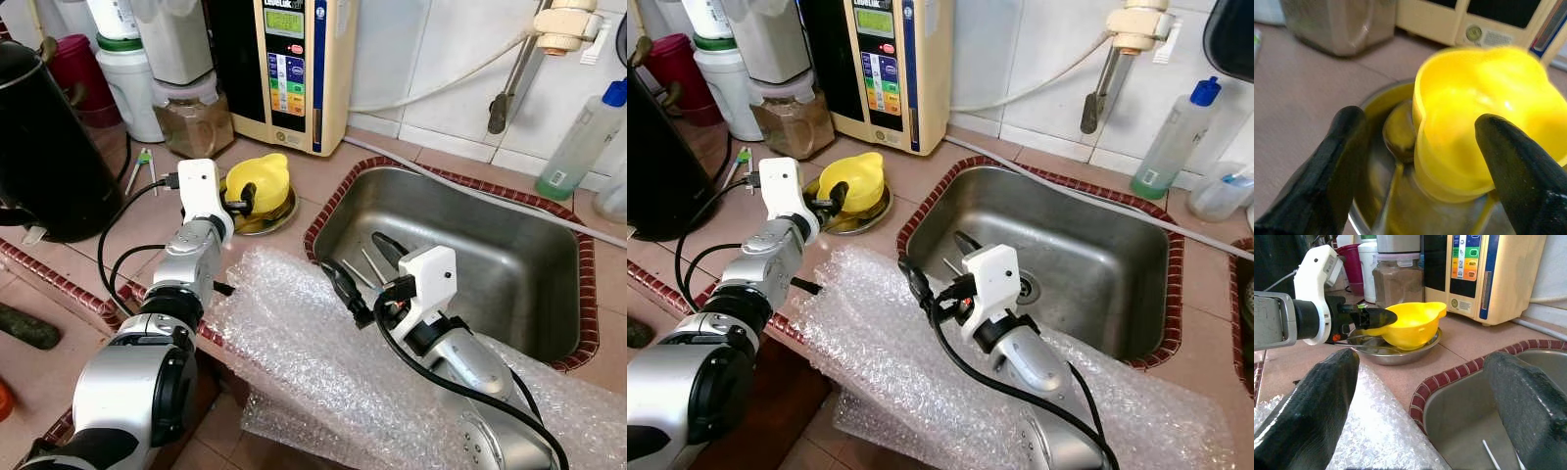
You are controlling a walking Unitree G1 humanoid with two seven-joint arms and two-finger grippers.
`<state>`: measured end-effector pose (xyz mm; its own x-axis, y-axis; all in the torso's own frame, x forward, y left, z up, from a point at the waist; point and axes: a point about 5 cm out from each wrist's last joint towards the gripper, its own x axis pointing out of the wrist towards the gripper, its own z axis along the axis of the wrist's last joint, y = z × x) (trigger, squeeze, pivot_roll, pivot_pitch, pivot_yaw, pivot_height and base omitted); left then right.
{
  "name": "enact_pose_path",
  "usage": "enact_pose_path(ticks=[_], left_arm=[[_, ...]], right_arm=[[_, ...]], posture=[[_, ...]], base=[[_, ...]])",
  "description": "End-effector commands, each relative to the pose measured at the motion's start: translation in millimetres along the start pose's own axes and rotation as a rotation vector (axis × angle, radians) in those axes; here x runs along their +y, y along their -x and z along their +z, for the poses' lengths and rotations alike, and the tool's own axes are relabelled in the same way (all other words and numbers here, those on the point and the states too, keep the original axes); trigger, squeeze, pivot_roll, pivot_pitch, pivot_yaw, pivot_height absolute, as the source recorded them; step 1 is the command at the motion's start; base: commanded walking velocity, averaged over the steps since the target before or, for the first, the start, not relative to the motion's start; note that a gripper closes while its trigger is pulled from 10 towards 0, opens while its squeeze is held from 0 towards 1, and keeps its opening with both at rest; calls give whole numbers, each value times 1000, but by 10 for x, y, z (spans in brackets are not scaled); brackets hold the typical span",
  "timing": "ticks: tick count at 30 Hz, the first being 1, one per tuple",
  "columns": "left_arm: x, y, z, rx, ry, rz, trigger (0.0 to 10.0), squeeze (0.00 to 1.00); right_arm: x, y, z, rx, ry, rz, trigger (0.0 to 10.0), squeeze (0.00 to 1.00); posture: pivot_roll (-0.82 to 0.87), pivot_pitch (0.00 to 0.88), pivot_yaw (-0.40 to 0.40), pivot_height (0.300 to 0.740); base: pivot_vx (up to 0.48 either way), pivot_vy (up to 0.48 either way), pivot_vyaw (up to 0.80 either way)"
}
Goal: Kitchen organization
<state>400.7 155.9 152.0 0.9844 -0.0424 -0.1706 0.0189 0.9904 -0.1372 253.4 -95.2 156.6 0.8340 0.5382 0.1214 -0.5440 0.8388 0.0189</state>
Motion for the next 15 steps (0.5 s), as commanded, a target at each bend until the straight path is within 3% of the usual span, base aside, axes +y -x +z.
enact_pose_path(ticks=[1, 6, 15], left_arm=[[-24, -11, -13, 36, 29, -11, 0, 0], [-20, -17, -26, 78, 123, -24, 0, 0], [28, -12, -43, 101, 148, -17, 0, 0]], right_arm=[[5, 13, 29, -6, -3, 5, 10000, 0], [27, 8, 16, 3, -3, 18, 10000, 0], [-9, 1, 19, 11, -34, 4, 10000, 0]], posture=[[-96, 23, 55, 740], [-92, 24, 52, 740], [-88, 28, 48, 740]], base=[[0, 0, 0], [0, 0, 0], [0, 0, 0]])
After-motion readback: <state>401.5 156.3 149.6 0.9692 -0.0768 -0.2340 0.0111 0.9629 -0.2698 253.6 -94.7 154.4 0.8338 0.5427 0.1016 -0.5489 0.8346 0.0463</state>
